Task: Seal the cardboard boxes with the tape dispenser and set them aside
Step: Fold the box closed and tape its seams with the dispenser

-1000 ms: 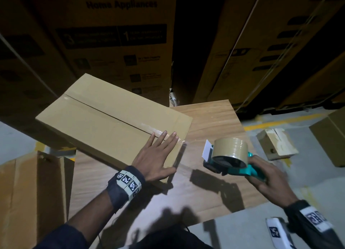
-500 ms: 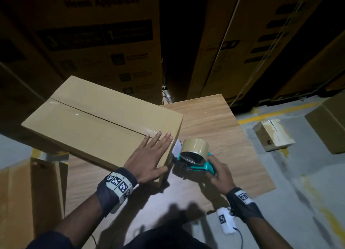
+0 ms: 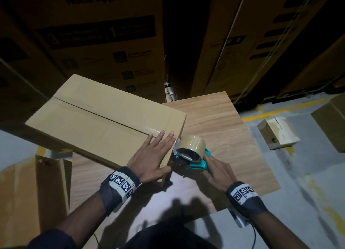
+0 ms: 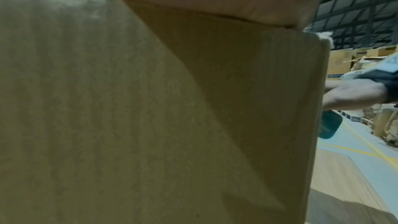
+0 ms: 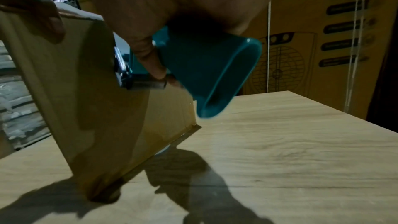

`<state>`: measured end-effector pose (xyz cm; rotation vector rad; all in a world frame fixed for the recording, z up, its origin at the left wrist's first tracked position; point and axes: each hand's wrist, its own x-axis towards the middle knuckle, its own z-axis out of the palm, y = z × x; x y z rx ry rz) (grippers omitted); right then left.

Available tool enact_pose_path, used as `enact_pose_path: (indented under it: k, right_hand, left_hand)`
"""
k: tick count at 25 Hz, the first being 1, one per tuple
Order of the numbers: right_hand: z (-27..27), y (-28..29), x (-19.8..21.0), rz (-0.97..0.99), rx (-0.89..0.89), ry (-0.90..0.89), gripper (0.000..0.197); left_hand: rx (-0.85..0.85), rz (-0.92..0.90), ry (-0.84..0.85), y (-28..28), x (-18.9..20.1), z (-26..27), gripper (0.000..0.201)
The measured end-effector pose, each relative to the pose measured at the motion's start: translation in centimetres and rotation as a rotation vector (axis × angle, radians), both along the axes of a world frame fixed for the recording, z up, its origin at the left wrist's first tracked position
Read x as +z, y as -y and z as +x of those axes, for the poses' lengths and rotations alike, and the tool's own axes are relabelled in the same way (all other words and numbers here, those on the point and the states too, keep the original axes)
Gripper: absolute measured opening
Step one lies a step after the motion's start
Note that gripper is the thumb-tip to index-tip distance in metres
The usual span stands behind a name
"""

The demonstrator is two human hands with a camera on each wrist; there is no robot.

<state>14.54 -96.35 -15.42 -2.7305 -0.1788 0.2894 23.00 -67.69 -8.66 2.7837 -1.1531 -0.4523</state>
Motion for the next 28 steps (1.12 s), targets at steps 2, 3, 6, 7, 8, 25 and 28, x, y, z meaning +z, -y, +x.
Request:
enact_pose_path:
  k: [2, 3, 6, 7, 8, 25, 28]
  right_hand:
    - [-0.2, -0.7, 0.8, 0.024, -0.026, -0.036, 0.063]
    - [-0.3, -0.9, 1.2, 0.012, -0.033, -0.030, 0.058]
    - [-0.1, -0.3, 3.0, -0.096, 0.000, -0.028, 0.049]
    - [0.0, -0.1, 3.4, -0.136, 0.019, -0.048, 0.049]
    - [0.1, 0.1, 3.7, -0.163, 0.032, -0.087, 0.050]
    - [-8.3, -0.6, 0.7, 0.059, -0.427, -0.482, 0.051]
    - [-9.5, 1.1, -0.3, 0.235, -0.565, -0.438, 0.050]
  left_hand:
    - [0.000, 0.005, -0.005, 0.0, 0.0, 0.0, 0.100]
    - [0.002, 0.012, -0.005, 0.1, 0.0, 0.0, 0.100]
    - [-0.006, 0.022, -0.007, 0.0, 0.0, 0.1, 0.099]
    - [-0.007, 0.013, -0.004, 0.0, 0.0, 0.0, 0.098]
    - [-0.005, 0.000, -0.007, 0.0, 0.1, 0.0, 0.098]
    - [-0.167, -0.011, -0.106, -2.6, 0.1, -0.7, 0.087]
    - [-0.133, 0.022, -0.140, -3.9, 0.9, -1.6, 0.085]
